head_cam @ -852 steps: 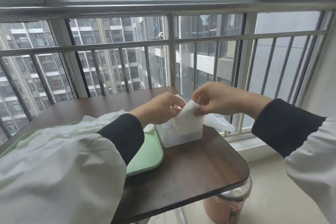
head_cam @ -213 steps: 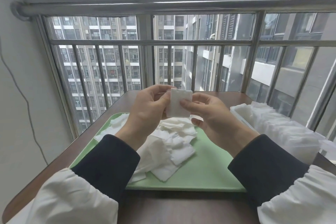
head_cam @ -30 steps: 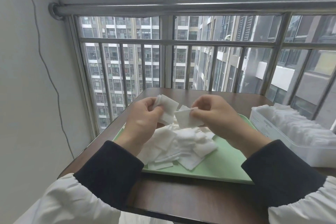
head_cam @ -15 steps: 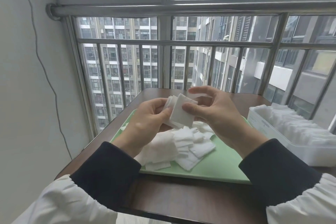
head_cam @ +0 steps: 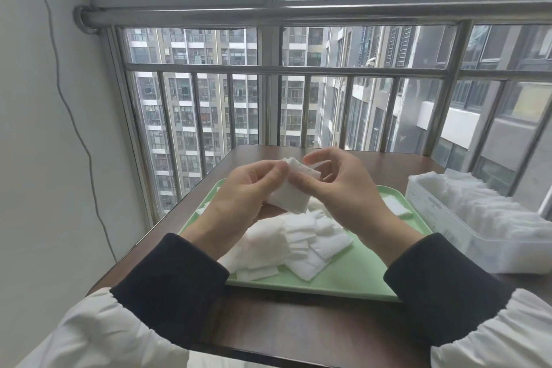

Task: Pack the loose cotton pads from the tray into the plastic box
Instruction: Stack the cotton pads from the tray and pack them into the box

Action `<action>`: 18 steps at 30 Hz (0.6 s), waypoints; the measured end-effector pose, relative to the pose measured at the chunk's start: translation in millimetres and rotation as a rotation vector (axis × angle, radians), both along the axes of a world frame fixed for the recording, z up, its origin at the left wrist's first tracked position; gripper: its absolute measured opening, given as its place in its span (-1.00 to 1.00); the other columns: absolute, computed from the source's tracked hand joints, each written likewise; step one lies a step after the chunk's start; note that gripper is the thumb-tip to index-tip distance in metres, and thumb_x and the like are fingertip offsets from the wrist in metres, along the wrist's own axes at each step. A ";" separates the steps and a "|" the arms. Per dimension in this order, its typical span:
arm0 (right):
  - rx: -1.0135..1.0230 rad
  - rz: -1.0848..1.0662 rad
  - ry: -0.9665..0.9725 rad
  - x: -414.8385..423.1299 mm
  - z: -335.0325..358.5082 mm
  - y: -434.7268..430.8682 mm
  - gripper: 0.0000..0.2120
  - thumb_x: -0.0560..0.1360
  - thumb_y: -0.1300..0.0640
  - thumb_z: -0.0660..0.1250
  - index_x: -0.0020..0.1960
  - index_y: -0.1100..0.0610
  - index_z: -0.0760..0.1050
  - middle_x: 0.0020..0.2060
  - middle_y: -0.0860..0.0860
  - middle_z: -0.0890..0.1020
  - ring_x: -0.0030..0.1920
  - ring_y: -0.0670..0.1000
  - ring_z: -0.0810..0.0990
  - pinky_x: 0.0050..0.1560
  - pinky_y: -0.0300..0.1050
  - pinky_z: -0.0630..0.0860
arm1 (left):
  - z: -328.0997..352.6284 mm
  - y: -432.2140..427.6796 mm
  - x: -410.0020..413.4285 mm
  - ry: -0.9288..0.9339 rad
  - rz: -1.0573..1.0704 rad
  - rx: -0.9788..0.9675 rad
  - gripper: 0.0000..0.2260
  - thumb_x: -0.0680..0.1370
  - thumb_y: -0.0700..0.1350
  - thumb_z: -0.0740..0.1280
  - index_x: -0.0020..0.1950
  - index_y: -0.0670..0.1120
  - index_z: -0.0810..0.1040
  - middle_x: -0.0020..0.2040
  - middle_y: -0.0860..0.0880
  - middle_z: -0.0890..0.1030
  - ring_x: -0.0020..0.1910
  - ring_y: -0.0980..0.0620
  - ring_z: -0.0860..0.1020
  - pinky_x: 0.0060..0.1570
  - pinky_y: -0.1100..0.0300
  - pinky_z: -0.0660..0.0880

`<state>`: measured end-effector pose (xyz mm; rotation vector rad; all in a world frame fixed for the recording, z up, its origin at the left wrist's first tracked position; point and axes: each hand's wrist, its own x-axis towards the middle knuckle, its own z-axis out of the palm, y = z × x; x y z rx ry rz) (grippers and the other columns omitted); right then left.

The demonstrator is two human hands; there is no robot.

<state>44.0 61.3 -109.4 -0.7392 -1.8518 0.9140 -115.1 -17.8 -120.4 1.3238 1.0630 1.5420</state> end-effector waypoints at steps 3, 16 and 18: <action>0.056 -0.104 -0.064 -0.6 -1.1 1.1 -0.77 0.50 -0.10 0.44 0.03 0.01 0.52 -0.21 -0.03 0.61 -0.31 -0.22 0.54 -0.32 -0.36 0.45 | -2.2 1.9 -2.0 0.027 0.158 0.030 -0.73 0.50 -0.16 0.47 0.19 -0.14 0.63 -0.01 -0.12 0.73 0.01 -0.10 0.71 -0.03 0.07 0.66; 0.192 0.122 -0.595 -11.9 -10.5 -10.2 -0.75 0.45 -0.16 0.46 0.05 -0.07 0.60 -0.19 -0.19 0.65 -0.19 -0.21 0.59 -0.13 -0.29 0.51 | -0.7 8.0 -19.6 -0.131 0.609 -0.031 -0.80 0.55 -0.28 0.32 0.14 -0.13 0.61 0.03 -0.12 0.66 -0.03 -0.06 0.66 -0.14 0.13 0.66; 0.199 0.134 -0.561 -14.9 -10.6 -12.0 -0.76 0.43 -0.10 0.50 0.06 -0.08 0.59 -0.20 -0.17 0.65 -0.21 -0.22 0.57 -0.19 -0.35 0.48 | -1.1 7.1 -18.9 -0.116 0.616 -0.029 -0.82 0.55 -0.28 0.32 0.11 -0.10 0.61 0.00 -0.11 0.66 -0.04 -0.05 0.66 -0.15 0.13 0.67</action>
